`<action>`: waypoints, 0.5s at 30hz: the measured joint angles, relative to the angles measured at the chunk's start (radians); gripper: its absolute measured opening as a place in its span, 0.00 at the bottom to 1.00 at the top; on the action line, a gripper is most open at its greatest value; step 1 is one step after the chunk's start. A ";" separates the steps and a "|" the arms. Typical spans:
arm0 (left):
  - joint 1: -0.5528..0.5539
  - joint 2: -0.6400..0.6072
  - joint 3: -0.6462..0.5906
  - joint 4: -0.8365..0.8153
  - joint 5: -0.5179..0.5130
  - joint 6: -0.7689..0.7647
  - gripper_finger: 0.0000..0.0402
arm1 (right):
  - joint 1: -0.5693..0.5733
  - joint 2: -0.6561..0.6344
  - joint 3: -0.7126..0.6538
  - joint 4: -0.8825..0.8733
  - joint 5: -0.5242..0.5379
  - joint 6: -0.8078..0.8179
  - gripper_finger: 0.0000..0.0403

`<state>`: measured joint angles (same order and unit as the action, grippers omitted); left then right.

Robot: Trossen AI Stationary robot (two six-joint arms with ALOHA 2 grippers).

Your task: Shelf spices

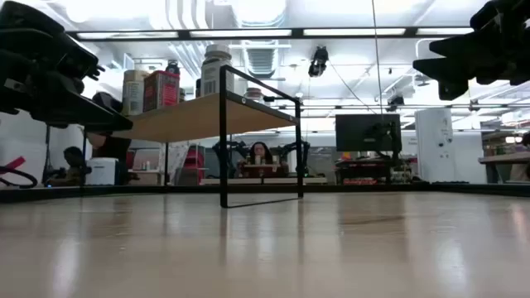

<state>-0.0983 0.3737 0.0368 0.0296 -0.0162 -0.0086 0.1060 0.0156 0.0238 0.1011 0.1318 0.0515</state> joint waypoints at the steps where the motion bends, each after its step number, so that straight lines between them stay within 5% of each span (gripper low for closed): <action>1: 0.000 0.000 0.000 0.000 0.000 0.000 0.43 | 0.000 0.000 0.000 0.000 0.000 0.000 0.49; 15: 0.000 0.000 0.000 0.000 0.000 0.000 0.42 | 0.000 0.000 0.000 0.000 0.000 0.000 0.49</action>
<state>-0.0983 0.3737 0.0372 0.0296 -0.0159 -0.0086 0.1062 0.0158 0.0235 0.1010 0.1318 0.0513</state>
